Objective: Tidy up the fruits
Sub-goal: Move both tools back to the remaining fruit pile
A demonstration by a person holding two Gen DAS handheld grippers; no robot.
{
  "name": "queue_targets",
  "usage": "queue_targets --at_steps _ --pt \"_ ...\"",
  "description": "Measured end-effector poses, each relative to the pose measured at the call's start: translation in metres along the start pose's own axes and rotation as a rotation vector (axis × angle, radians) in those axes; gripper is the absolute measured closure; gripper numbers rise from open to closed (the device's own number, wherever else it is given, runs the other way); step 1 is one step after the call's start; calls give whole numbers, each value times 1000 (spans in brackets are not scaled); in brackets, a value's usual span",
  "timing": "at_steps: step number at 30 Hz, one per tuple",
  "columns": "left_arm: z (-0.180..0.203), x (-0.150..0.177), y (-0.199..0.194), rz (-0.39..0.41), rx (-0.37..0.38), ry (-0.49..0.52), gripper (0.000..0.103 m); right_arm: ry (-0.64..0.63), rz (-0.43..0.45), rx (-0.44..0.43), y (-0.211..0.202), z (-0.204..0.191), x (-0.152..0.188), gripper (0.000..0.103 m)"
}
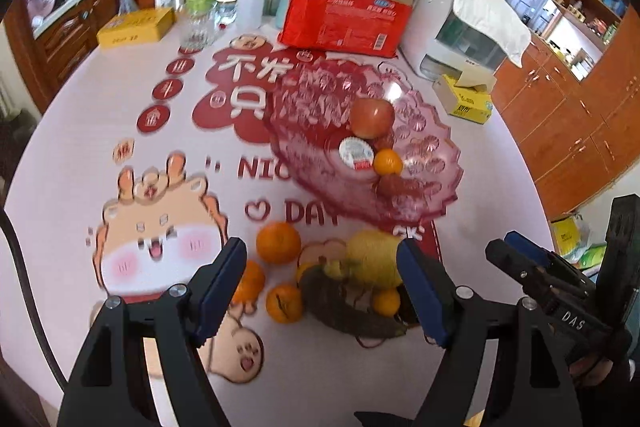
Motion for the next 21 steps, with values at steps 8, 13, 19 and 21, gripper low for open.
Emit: queue_targets --at_steps 8,13,19,21 --pt "3 45 11 -62 -4 -113 27 25 -92 -23 2 11 21 27" --pt "9 62 20 -85 -10 -164 27 28 -169 -41 11 15 35 27" --pt "15 79 38 -120 -24 -242 27 0 -271 -69 28 19 49 27" --pt "16 86 46 -133 -29 -284 27 -16 -297 -78 32 20 52 27"
Point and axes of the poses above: each gripper's, at about its wrist camera, not at the fingertips, and y roughly the way its jaws point, z to its right, x to its underside, the point moved 8 cm from there along y, roughly the way its jaws point, and after that the axes turned 3 degrees about y, right-handed, at the moved point
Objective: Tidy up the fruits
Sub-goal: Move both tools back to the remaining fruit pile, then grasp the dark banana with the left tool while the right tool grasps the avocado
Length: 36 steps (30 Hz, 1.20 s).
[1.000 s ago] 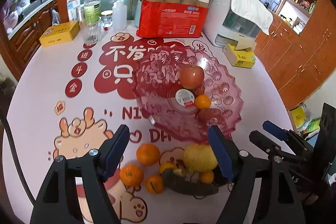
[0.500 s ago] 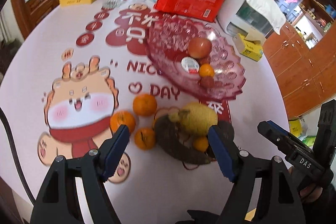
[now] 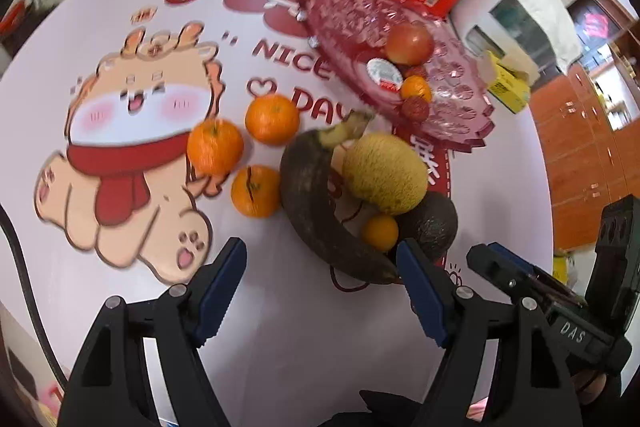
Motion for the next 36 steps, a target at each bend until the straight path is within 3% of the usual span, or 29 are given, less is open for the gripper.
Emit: queue_targets --at_steps 6,12,19,25,30,36 --pt "-11 10 24 -15 -20 -136 27 -90 -85 4 20 5 7 27" --pt "-15 8 40 14 -44 -205 31 -210 -133 18 37 5 12 27" --pt "-18 -2 54 41 -54 -262 41 -324 -123 9 49 2 9 27" --pt "-19 -8 66 34 -71 -296 50 -382 -61 -45 54 -3 1 30" --pt "-20 -11 71 28 -96 -301 53 -401 -56 -71 61 -8 -4 35" --pt "-19 -18 76 44 -150 -306 66 -403 -70 -102 68 -11 -4 36"
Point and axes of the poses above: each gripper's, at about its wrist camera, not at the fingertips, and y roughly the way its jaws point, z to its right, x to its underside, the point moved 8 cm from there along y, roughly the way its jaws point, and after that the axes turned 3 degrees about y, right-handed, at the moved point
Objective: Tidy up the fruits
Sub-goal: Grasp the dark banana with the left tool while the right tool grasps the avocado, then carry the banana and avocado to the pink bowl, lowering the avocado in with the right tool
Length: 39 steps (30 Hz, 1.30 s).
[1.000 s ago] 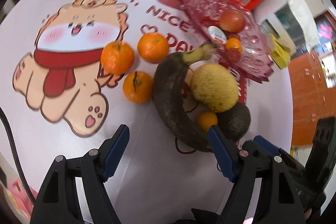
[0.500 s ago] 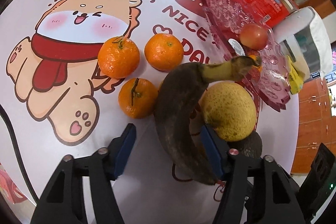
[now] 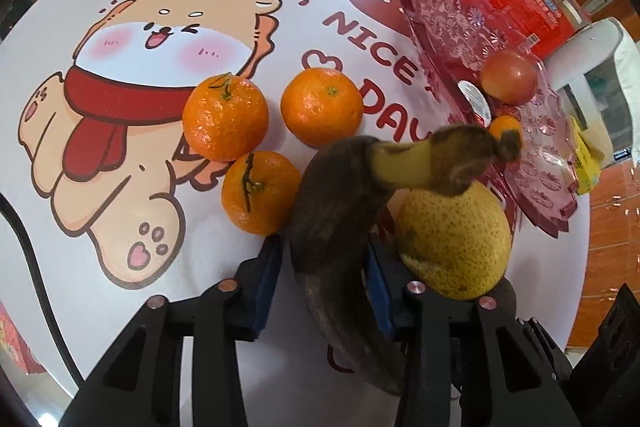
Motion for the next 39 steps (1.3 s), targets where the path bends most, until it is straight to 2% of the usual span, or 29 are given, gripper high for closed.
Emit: queue_targets --at_steps 3,5,14,21,30,39 --pt "-1 -1 1 8 -14 -9 68 -3 1 -20 1 0 0 37" --pt "1 -1 1 10 -8 -7 73 -6 4 -32 2 0 0 37" --pt "4 -3 3 22 -3 4 74 -20 -5 -48 0 0 2 38" --pt "0 2 -6 43 22 -3 74 -21 -17 -28 -3 1 7 38" --pt "1 9 -35 117 85 34 75 -16 4 -10 -18 -2 16 38" --pt "8 11 -90 230 130 129 75 1 72 18 -48 -8 16 38"
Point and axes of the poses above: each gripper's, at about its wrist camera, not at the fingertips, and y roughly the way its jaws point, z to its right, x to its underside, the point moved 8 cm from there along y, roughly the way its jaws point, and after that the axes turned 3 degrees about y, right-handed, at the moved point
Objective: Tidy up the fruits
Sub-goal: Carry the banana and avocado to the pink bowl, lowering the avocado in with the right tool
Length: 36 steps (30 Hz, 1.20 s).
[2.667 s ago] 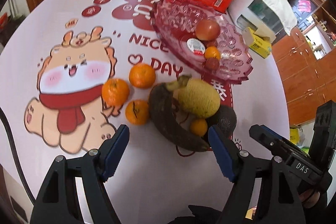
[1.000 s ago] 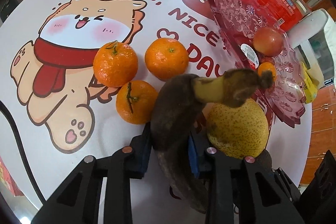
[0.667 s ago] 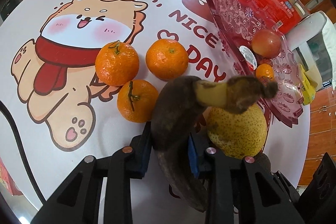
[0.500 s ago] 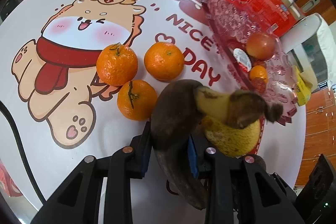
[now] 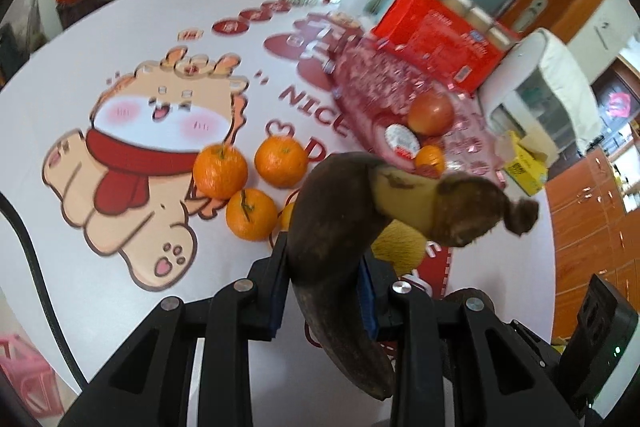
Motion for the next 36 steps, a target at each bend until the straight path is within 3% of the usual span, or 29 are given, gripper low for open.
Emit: queue_targets --at_steps 12,21,29,36 --pt "9 -55 -70 132 21 154 75 84 115 56 -45 1 -16 38" --pt "25 -112 -97 201 13 337 75 125 209 136 -67 8 -50 38" --pt "49 -163 -100 256 40 440 75 162 296 180 -76 14 -85 38" --pt "73 -194 -81 258 82 532 75 192 338 230 -73 26 -113 38"
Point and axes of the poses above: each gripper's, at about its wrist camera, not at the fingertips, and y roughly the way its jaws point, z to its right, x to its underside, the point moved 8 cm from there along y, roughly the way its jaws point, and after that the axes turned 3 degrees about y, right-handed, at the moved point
